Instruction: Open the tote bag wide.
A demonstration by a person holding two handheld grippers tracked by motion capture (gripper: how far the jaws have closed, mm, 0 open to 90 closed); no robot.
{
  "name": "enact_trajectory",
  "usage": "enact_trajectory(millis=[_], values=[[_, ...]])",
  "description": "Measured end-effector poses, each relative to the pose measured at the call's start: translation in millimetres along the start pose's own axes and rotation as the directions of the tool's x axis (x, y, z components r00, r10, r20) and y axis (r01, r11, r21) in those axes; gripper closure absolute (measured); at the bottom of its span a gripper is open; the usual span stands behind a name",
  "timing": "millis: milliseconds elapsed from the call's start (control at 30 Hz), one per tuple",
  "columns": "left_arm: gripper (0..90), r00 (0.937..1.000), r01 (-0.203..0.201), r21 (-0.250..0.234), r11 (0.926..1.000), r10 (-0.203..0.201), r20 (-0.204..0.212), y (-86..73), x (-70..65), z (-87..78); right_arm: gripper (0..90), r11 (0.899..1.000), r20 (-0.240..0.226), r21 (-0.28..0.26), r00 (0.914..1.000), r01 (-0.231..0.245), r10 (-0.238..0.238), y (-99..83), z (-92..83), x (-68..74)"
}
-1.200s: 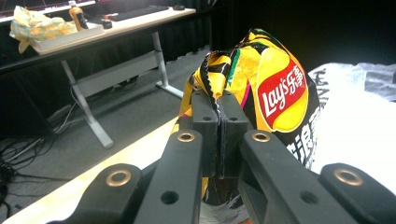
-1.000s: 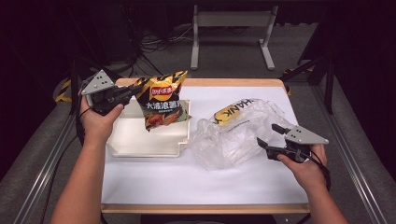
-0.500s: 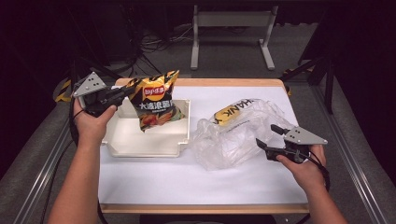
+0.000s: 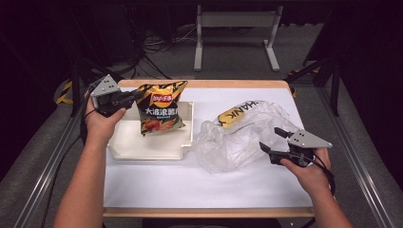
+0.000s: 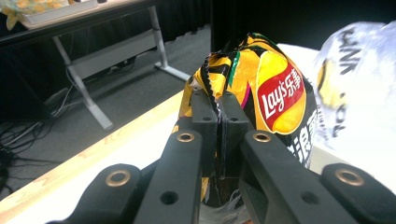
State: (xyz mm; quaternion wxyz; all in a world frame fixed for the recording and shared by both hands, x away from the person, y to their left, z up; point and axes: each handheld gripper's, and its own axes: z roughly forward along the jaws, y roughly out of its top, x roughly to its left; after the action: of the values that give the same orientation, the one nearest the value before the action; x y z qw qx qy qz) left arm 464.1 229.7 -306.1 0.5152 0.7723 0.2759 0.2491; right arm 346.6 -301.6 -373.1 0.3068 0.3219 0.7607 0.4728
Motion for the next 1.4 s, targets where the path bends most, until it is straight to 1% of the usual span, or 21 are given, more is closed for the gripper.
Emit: enact_trajectory(millis=[67, 167, 267, 400, 433, 500, 567, 600, 700, 767, 833, 900, 967, 1033, 1133, 1167, 1267, 1300, 1333, 1367, 1400], values=[[87.7, 1.0, 0.003, 0.0, 1.0, -0.003, 0.002, -0.9, 0.6, 6.9, 25.7, 1.0, 0.0, -0.001, 1.0, 0.0, 0.0, -0.5, -0.4, -0.5], [86.6, 0.9994, 0.015, -0.023, 0.9996, -0.014, 0.032, -2.3, 4.0, 12.2, 25.7, 1.0, -0.001, 0.001, 1.0, 0.003, -0.003, -0.7, -1.3, -0.2], [86.3, 0.9992, 0.006, 0.005, 1.0, -0.006, 0.039, -3.5, 5.8, 19.2, 25.8, 1.0, -0.002, -0.002, 1.0, 0.004, -0.004, -0.3, -1.7, -1.3], [86.2, 0.9996, -0.006, 0.021, 0.9998, 0.006, 0.027, -4.6, 5.9, 25.0, 25.8, 1.0, -0.001, -0.002, 1.0, 0.003, -0.003, -0.6, -1.8, -2.0], [85.3, 0.9996, 0.001, 0.015, 0.9999, -0.002, 0.029, -5.1, 7.2, 26.5, 25.7, 1.0, -0.003, -0.001, 1.0, 0.002, -0.002, -0.8, -1.7, -1.8], [81.6, 0.9998, 0.016, 0.006, 0.9999, -0.016, 0.014, -5.8, 9.3, 28.3, 25.5, 1.0, -0.005, 0.003, 1.0, 0.004, -0.003, -1.4, -1.2, -1.6], [81.4, 0.9994, 0.029, -0.001, 0.9996, -0.029, 0.018, -6.2, 10.9, 30.4, 25.5, 1.0, -0.007, 0.004, 1.0, 0.005, -0.005, -1.9, -0.3, -2.0], [80.4, 0.9997, 0.023, -0.002, 0.9997, -0.023, 0.01, -5.8, 11.5, 31.1, 25.5, 1.0, -0.009, 0.006, 1.0, 0.004, -0.004, -2.2, 0.2, -1.9], [71.7, 0.9995, 0.031, -0.013, 0.9995, -0.031, -0.006, -4.7, 11.9, 32.0, 25.2, 1.0, -0.012, 0.008, 0.9999, 0.007, -0.007, -2.8, 1.0, -1.4], [58.1, 0.9991, 0.032, 0.002, 0.9995, -0.032, -0.029, -4.8, 11.6, 33.1, 25.2, 1.0, -0.012, 0.012, 0.9999, 0.004, -0.004, -3.5, 1.0, -1.7], [45.0, 0.9979, 0.054, 0.002, 0.9985, -0.054, -0.037, -5.0, 10.8, 33.0, 25.2, 1.0, -0.01, 0.014, 0.9999, 0.005, -0.005, -3.7, 0.8, -2.1], [37.7, 0.9966, 0.07, -0.021, 0.9973, -0.071, -0.042, -4.9, 9.9, 31.1, 25.0, 1.0, -0.011, 0.012, 0.9999, 0.004, -0.004, -3.7, 0.6, -2.1], [26.9, 0.9933, 0.092, -0.042, 0.9949, -0.095, -0.067, -3.3, 8.7, 27.5, 24.9, 1.0, -0.013, 0.011, 0.9999, 0.003, -0.003, -3.7, 0.5, -1.9], [20.1, 0.9896, 0.105, -0.064, 0.9924, -0.11, -0.092, -1.2, 7.0, 23.3, 24.8, 1.0, -0.014, 0.01, 0.9999, 0.003, -0.003, -3.6, 0.7, -1.7], [15.6, 0.9857, 0.115, -0.087, 0.9896, -0.125, -0.113, 2.1, 2.0, 14.6, 24.8, 1.0, -0.014, 0.008, 0.9999, 0.007, -0.007, -3.2, 1.2, -1.9], [15.0, 0.9856, 0.111, -0.099, 0.9889, -0.122, -0.117, 2.8, 0.0, 11.8, 24.8, 1.0, -0.014, 0.007, 0.9999, 0.008, -0.008, -3.0, 1.4, -1.9], [16.9, 0.9833, 0.111, -0.109, 0.9878, -0.125, -0.132, 2.0, -14.9, 0.0, 24.8, 1.0, -0.012, 0.006, 0.9999, 0.007, -0.007, -2.5, 1.6, -1.7], [18.4, 0.984, 0.117, -0.118, 0.9861, -0.131, -0.121, -0.8, -23.7, -5.1, 24.8, 1.0, -0.012, 0.005, 0.9999, 0.007, -0.007, -2.3, 1.4, -1.8], [21.4, 0.9858, 0.132, -0.129, 0.9827, -0.144, -0.086, -4.2, -32.2, -9.8, 24.8, 1.0, -0.011, 0.002, 0.9999, 0.006, -0.006, -2.3, 1.1, -1.9], [24.6, 0.9845, 0.152, -0.126, 0.9802, -0.162, -0.068, -7.0, -39.1, -12.9, 24.8, 1.0, -0.007, -0.002, 0.9999, 0.009, -0.009, -2.5, 0.7, -2.0], [27.5, 0.9833, 0.164, -0.11, 0.9803, -0.172, -0.062, -9.5, -45.5, -15.6, 24.8, 1.0, -0.004, -0.005, 0.9999, 0.011, -0.011, -2.6, 0.6, -2.1]])
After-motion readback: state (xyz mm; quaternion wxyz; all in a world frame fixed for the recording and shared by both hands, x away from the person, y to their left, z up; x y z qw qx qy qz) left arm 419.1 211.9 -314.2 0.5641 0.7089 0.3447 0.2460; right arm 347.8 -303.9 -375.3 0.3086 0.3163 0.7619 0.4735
